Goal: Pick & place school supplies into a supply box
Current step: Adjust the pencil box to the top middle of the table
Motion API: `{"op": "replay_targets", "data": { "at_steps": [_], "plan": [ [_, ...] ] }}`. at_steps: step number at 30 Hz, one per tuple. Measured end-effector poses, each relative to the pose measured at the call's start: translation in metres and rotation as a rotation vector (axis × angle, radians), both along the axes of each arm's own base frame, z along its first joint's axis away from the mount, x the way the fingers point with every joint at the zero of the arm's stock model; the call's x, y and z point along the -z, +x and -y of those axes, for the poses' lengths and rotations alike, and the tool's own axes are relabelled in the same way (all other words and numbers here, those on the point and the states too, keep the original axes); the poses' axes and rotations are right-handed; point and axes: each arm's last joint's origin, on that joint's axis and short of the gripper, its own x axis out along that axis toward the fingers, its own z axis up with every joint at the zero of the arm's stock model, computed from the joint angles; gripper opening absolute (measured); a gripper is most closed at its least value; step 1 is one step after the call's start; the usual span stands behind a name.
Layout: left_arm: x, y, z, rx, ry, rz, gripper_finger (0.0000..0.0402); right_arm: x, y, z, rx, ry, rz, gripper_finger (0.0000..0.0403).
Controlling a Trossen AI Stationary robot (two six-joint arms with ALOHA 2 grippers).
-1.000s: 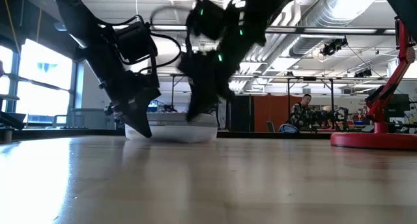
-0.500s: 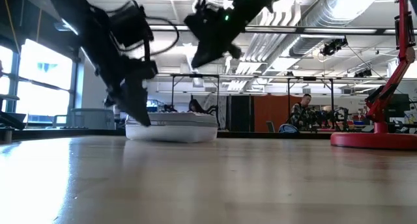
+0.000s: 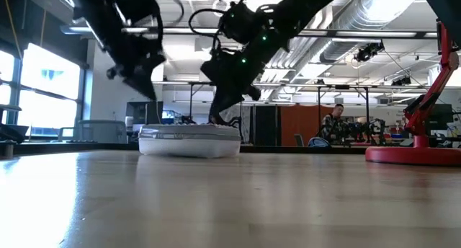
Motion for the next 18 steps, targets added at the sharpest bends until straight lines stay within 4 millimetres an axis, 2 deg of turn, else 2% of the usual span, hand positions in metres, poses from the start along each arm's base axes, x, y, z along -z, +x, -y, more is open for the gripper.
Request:
{"op": "replay_targets", "data": {
  "at_steps": [3,5,7,9,13,18],
  "plan": [
    [0.026,0.003,-0.016,-0.034,-0.063,-0.053,0.0009,0.002,0.004,-0.001,0.001,0.023,0.018,0.0],
    [0.042,0.005,-0.026,-0.054,-0.099,-0.083,0.0009,0.015,0.005,-0.002,0.004,0.045,-0.028,0.0],
    [0.048,0.008,-0.036,-0.056,-0.112,-0.084,0.0009,0.026,0.005,-0.003,0.009,0.051,-0.069,0.0],
    [0.056,0.011,-0.04,-0.046,-0.145,-0.095,0.0009,0.024,0.005,-0.003,0.016,0.056,-0.067,0.0],
    [0.06,0.018,-0.036,-0.019,-0.167,-0.071,0.0009,0.027,0.001,-0.004,0.029,0.068,-0.125,0.0],
    [0.053,0.026,-0.015,0.027,-0.208,-0.028,0.0009,0.025,-0.009,-0.011,0.01,0.075,-0.232,0.0]
  ]
}}
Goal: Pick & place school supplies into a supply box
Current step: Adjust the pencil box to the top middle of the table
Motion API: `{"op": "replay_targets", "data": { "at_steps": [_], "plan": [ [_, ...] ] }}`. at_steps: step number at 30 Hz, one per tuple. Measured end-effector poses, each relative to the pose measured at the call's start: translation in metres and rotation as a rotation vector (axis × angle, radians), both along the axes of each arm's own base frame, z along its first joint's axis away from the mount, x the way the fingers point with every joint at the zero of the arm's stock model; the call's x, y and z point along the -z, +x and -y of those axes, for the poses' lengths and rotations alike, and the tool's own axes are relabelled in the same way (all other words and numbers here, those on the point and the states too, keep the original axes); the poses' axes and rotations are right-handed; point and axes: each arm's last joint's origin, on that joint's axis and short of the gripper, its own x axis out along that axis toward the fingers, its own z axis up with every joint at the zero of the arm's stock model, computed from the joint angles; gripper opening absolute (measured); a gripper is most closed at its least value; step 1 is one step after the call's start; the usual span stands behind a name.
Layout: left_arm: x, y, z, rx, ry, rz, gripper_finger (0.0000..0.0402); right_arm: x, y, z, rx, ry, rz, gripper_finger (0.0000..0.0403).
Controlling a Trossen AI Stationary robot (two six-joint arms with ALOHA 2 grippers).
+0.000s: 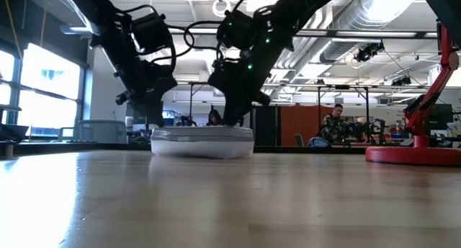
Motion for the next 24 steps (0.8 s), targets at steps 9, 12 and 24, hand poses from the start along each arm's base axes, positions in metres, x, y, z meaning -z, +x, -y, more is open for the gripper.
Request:
{"op": "replay_targets", "data": {
  "at_steps": [9,12,24],
  "plan": [
    [-0.013,0.023,0.054,0.194,-0.111,0.078,0.0009,-0.026,-0.03,-0.032,-0.088,-0.002,-0.207,0.0],
    [-0.015,0.028,0.069,0.217,-0.133,0.101,0.0009,-0.028,-0.036,-0.045,-0.116,0.007,-0.26,0.0],
    [-0.017,0.028,0.09,0.21,-0.103,0.107,0.0009,-0.028,-0.036,-0.084,-0.118,-0.062,-0.283,0.0]
  ]
}}
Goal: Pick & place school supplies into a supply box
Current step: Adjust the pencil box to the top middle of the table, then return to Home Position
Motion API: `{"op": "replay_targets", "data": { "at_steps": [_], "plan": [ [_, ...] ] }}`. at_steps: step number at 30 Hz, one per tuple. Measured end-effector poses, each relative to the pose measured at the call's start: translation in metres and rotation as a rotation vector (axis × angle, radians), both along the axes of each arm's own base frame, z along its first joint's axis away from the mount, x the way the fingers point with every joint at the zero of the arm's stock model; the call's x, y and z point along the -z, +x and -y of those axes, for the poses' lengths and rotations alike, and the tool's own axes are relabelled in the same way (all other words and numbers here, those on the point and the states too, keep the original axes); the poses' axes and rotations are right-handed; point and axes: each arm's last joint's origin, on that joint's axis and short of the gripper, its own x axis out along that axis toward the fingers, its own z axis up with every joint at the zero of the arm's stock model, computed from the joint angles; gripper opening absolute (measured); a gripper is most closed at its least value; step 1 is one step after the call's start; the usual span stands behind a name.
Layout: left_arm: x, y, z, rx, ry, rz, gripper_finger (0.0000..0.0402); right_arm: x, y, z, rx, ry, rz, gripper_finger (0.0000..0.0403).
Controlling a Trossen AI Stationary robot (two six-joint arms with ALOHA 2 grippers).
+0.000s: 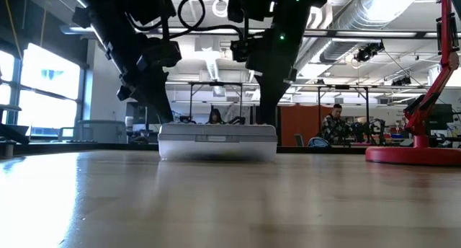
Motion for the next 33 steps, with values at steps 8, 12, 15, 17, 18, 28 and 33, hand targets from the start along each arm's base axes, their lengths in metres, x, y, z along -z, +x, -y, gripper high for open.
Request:
{"op": "replay_targets", "data": {
  "at_steps": [8,12,15,17,18,28,33],
  "plan": [
    [-0.047,-0.018,-0.001,0.067,0.081,-0.001,0.0015,-0.029,-0.011,-0.017,-0.055,-0.068,0.065,0.0],
    [-0.107,-0.05,-0.003,0.094,0.215,-0.007,0.001,-0.072,-0.038,-0.025,-0.081,-0.151,0.14,0.0],
    [-0.148,-0.093,-0.004,0.085,0.307,0.014,0.0019,-0.107,-0.071,-0.032,-0.116,-0.243,0.163,0.0],
    [-0.166,-0.128,-0.005,0.045,0.351,0.061,0.0027,-0.124,-0.095,-0.036,-0.113,-0.28,0.211,0.0],
    [-0.17,-0.147,-0.005,0.037,0.353,0.089,0.003,-0.128,-0.107,-0.038,-0.11,-0.279,0.242,0.0],
    [-0.081,-0.233,0.006,0.243,0.192,0.73,0.0012,-0.054,-0.206,-0.043,-0.503,-0.002,0.827,0.0],
    [-0.046,-0.188,0.007,0.372,0.3,0.739,0.0029,-0.014,-0.239,-0.037,-0.62,0.087,1.192,0.0]
  ]
}}
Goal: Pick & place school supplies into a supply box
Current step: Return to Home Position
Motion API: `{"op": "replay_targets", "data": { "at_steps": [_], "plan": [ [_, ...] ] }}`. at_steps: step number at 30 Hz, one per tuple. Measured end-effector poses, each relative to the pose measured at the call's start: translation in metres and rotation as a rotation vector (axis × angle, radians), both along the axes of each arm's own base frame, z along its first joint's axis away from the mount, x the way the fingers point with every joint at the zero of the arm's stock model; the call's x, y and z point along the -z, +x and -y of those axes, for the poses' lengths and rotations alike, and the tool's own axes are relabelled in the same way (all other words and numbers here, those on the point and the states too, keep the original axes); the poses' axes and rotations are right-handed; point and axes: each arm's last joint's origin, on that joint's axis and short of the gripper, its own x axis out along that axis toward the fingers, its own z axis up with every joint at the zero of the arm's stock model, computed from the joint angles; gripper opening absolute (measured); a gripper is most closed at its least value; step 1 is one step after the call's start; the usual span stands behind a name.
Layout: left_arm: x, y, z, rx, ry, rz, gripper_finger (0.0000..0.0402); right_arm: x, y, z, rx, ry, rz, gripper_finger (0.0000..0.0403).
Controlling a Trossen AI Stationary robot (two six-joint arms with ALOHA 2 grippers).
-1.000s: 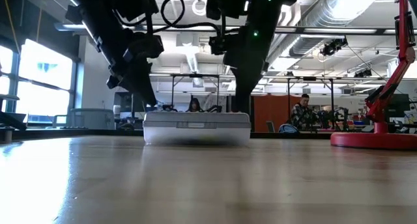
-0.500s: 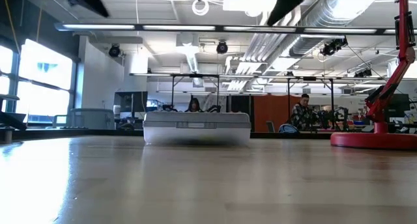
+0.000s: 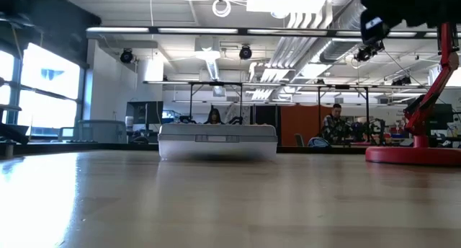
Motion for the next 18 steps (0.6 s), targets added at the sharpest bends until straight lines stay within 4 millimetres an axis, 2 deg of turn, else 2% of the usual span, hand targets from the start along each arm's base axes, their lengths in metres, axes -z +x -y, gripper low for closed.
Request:
{"op": "replay_targets", "data": {
  "at_steps": [2,4,5,6,9,15,18],
  "plan": [
    [0.001,0.015,-0.002,-0.033,0.054,0.036,0.0032,0.012,-0.013,0.004,0.028,0.038,0.06,0.0],
    [0.009,0.019,-0.003,-0.046,0.088,-0.005,0.003,0.022,-0.022,0.007,0.071,0.081,0.095,0.0],
    [0.002,0.022,-0.003,-0.036,0.101,0.043,0.0027,0.026,-0.026,0.008,0.078,0.09,0.116,0.0],
    [-0.005,0.022,-0.003,-0.024,0.106,0.088,0.0023,0.03,-0.029,0.009,0.08,0.092,0.138,0.0],
    [-0.004,0.02,-0.001,0.028,0.11,0.097,0.0016,0.039,-0.037,0.01,0.067,0.082,0.189,0.0],
    [-0.003,0.02,0.0,0.061,0.113,0.149,0.0028,0.051,-0.036,0.01,0.084,0.045,0.129,0.0],
    [0.007,0.024,0.0,0.064,0.114,0.167,0.003,0.055,-0.035,0.011,0.124,0.04,0.092,0.0]
  ]
}}
